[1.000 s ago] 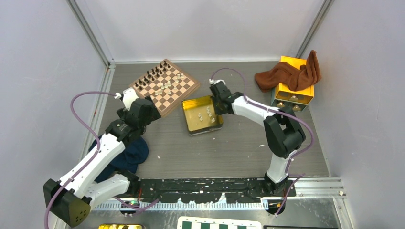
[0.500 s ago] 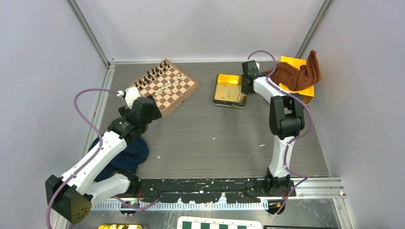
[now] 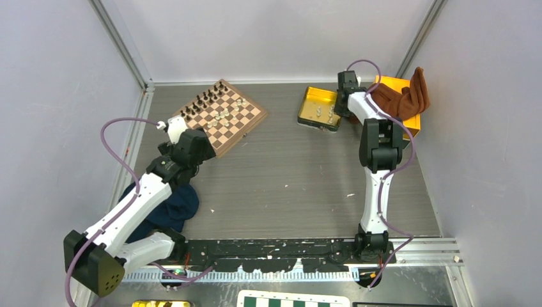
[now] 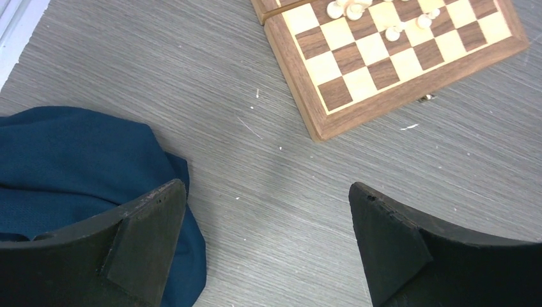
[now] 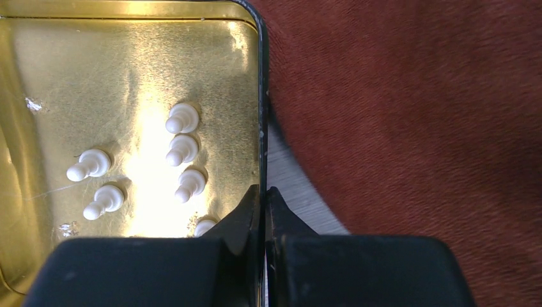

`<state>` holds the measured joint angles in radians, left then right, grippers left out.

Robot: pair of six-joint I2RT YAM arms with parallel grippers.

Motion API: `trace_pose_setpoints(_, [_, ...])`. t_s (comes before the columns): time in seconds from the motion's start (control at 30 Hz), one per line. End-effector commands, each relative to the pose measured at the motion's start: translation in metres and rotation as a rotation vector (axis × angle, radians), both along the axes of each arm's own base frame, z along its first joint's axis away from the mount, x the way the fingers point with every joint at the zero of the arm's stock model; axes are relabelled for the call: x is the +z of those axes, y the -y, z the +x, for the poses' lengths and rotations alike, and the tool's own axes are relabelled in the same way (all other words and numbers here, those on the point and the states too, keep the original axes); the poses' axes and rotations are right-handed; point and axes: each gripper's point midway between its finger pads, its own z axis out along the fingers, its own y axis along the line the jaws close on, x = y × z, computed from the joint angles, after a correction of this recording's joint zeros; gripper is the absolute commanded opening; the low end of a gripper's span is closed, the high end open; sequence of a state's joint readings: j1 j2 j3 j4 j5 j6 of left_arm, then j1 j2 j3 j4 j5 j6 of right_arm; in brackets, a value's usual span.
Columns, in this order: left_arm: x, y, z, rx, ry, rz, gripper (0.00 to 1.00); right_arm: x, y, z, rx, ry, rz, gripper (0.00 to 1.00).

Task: Set up the chess pieces on the board
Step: Move the storage box to the center of the board.

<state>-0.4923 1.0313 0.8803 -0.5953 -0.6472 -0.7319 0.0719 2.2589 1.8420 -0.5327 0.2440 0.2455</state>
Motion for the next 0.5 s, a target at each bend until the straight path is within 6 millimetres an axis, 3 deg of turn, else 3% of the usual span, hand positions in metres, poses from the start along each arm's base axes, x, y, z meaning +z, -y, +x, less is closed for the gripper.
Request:
trace_pose_setpoints(0.0, [-0.004, -0.007, 0.014, 0.082, 0.013, -0.033, 1.0, 0.029, 0.009, 0.022, -0.028, 0.08, 0.008, 0.01])
trace_pose_setpoints(0.07, [-0.015, -0.009, 0.018, 0.119, -0.014, -0.078, 1.0, 0.028, 0.008, 0.024, -0.02, 0.077, 0.013, 0.03])
trace_pose_setpoints(0.23, [-0.014, -0.016, 0.034, 0.217, 0.046, -0.145, 1.0, 0.039, 0.001, 0.028, 0.019, 0.1, 0.024, 0.26])
trace_pose_setpoints(0.3, [-0.01, -0.025, 0.04, 0.264, 0.073, -0.156, 1.0, 0.052, -0.002, 0.03, 0.034, 0.123, 0.018, 0.35])
trace_pose_setpoints(0.47, [-0.007, -0.051, 0.053, 0.367, 0.092, -0.157, 1.0, 0.097, -0.016, 0.034, 0.07, 0.191, 0.016, 0.44])
